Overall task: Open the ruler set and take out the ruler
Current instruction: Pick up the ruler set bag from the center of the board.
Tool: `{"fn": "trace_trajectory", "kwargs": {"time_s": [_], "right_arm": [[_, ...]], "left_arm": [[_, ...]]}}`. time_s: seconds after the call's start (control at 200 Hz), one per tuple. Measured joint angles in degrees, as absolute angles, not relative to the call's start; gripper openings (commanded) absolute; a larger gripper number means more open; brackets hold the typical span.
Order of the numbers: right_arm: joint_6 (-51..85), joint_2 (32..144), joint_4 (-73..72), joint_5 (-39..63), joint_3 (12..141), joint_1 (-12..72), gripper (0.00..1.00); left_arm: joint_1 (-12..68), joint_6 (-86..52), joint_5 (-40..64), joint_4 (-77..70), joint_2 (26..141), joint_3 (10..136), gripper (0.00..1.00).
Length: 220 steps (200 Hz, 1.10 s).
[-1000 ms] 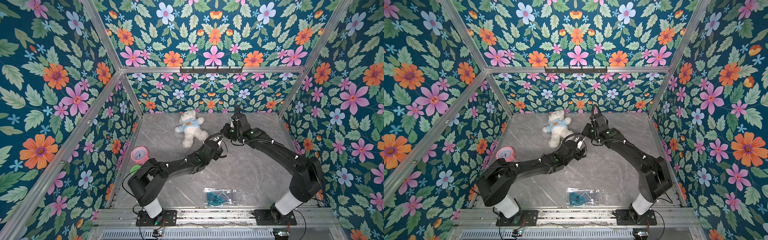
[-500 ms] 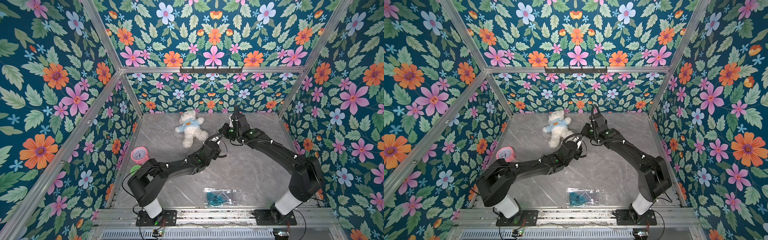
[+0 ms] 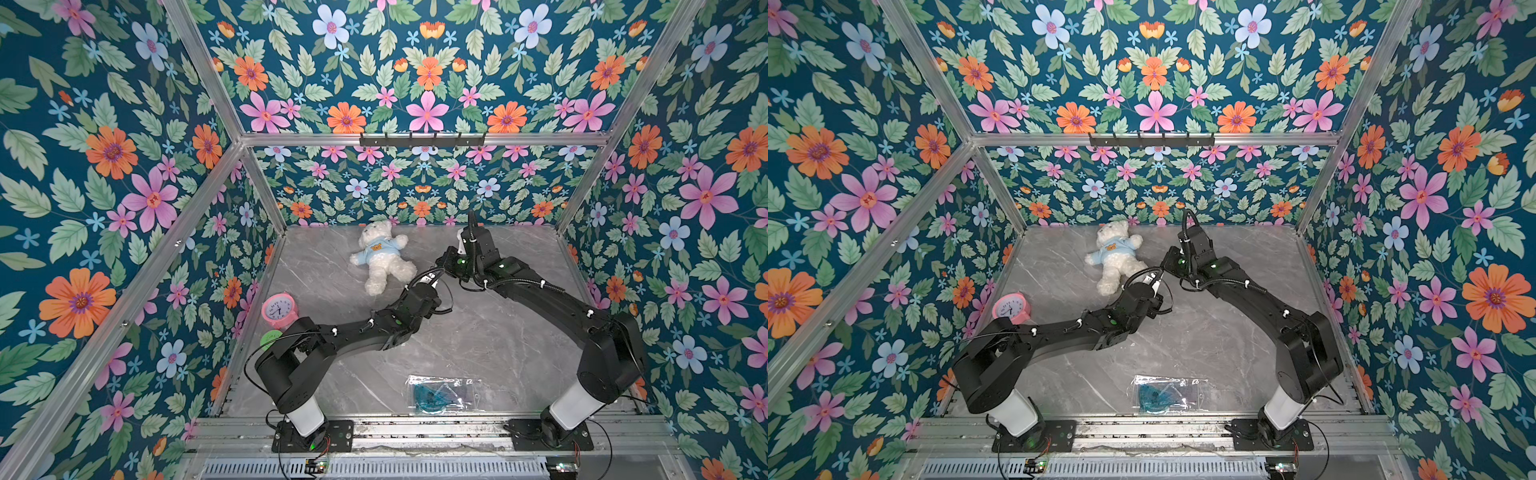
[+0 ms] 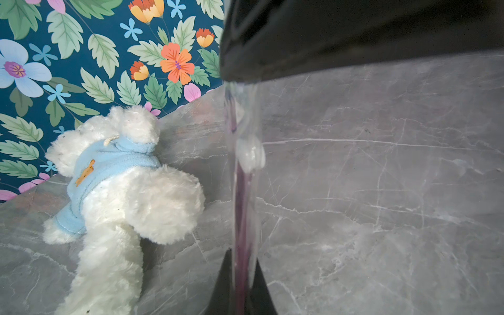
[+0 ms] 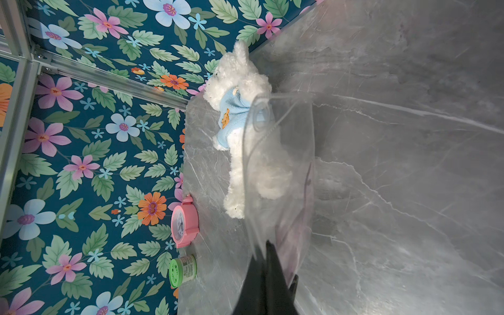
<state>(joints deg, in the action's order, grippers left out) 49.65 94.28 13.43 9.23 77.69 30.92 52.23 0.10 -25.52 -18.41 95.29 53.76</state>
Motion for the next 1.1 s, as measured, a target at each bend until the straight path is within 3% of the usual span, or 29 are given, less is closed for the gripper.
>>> {"fn": "trace_trajectory", "kwargs": {"time_s": [0.175,0.36,0.665,1.1], "right_arm": [[50.39,94.28,13.17,10.26,77.21,31.0,0.48],[50.57,93.97,13.15,11.25,76.38,30.57,0.66],[49.19,88.36,12.51,17.08,71.0,25.8,0.77],[46.09,81.19,-15.99,39.22,55.18,13.39,0.75]], "left_arm": [[52.21,-1.1,-25.58,-18.61,95.07,53.19,0.0],[52.07,-1.56,-25.54,-19.84,93.89,51.96,0.0],[49.63,-3.44,-20.97,-21.74,88.95,50.22,0.0],[34.5,-11.22,13.23,-21.34,85.23,52.8,0.0]]}}
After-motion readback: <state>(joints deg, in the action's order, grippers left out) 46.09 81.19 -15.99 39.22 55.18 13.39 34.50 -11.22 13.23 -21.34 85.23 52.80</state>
